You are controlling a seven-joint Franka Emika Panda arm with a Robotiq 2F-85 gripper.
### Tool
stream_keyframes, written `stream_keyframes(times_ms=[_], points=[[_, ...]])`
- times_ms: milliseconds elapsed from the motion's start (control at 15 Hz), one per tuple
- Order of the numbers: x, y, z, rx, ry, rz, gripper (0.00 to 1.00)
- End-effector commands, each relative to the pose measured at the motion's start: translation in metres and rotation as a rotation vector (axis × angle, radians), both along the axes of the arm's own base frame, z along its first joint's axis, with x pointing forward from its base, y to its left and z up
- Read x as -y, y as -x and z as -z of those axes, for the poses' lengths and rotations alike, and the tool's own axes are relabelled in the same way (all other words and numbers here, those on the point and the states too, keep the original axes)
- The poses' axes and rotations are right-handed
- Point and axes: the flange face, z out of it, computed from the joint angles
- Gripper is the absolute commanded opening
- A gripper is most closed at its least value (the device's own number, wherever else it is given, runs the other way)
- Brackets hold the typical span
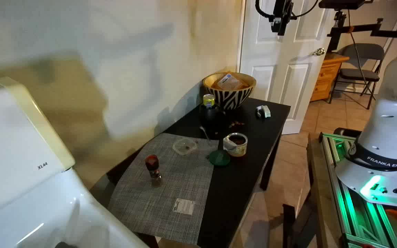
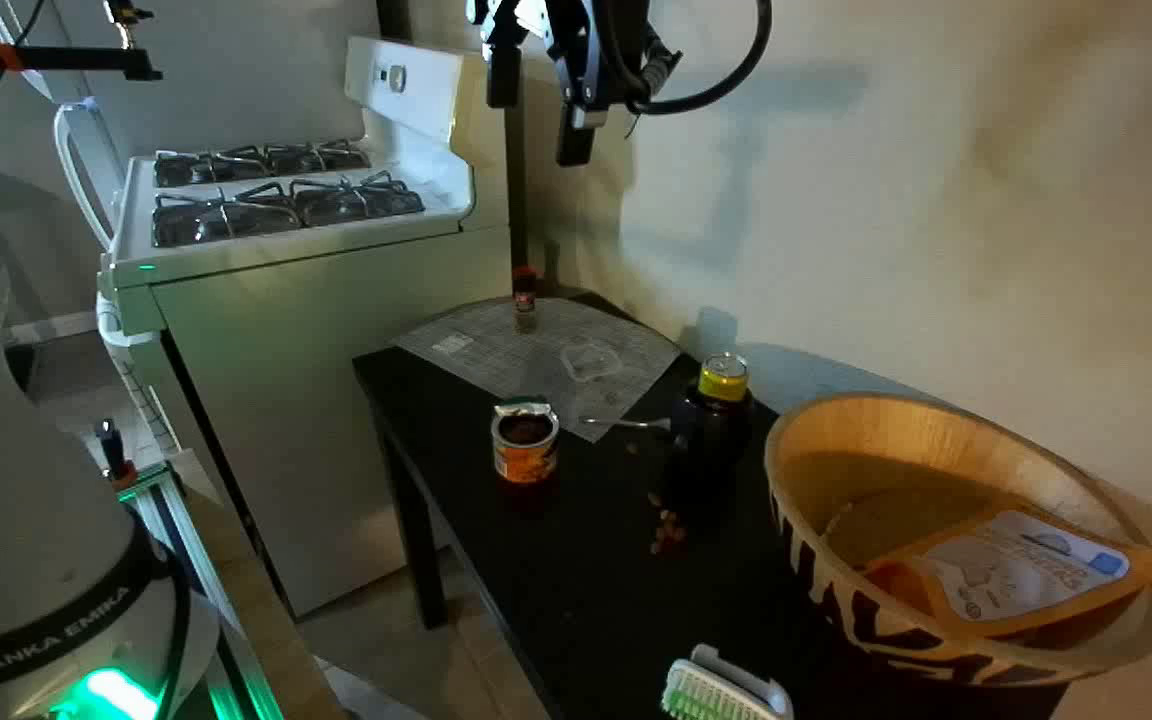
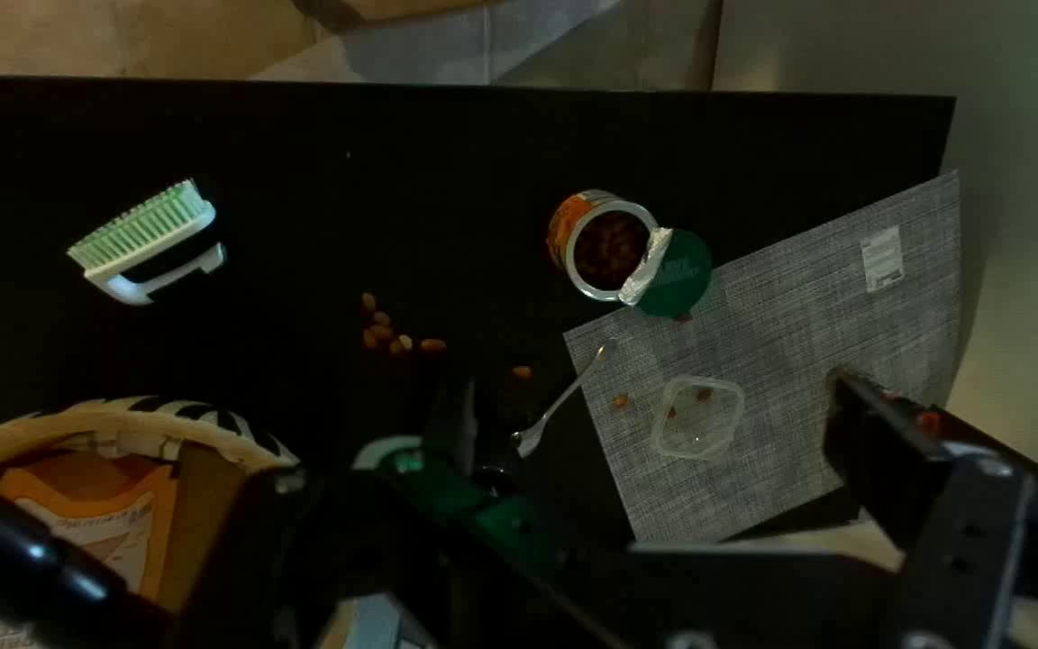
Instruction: Remove the yellow can from the mug and place it on the placemat.
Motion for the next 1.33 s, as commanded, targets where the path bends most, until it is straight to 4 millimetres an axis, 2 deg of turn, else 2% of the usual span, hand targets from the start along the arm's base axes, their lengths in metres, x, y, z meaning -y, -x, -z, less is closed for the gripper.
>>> stream_keyframes(times_ms=[0,133,267,400,467,667,933,1067,1133,1200,1267], points=[[0.000,0.000,-0.001,0.000,0.000,0.000,1.00],[0.003,-0.007,0.001,0.012,0.000,-0.001,1.00],[0.004,-0.031,0.009,0.051,0.004,-0.036,1.00],[0.002,-0.067,0.028,0.085,0.061,-0.107,1.00],[-0.002,-0.090,0.048,0.091,0.068,-0.144,1.00],[-0.008,-0.136,0.098,0.102,0.147,-0.219,1.00],[0.000,-0.199,0.180,0.170,0.231,-0.220,1.00],[0.008,-0.220,0.213,0.212,0.254,-0.207,1.00],[0.011,-0.230,0.224,0.214,0.242,-0.182,1.00],[0.011,-0.236,0.216,0.206,0.192,-0.174,1.00],[0.003,-0.217,0.218,0.199,0.237,-0.183,1.00]])
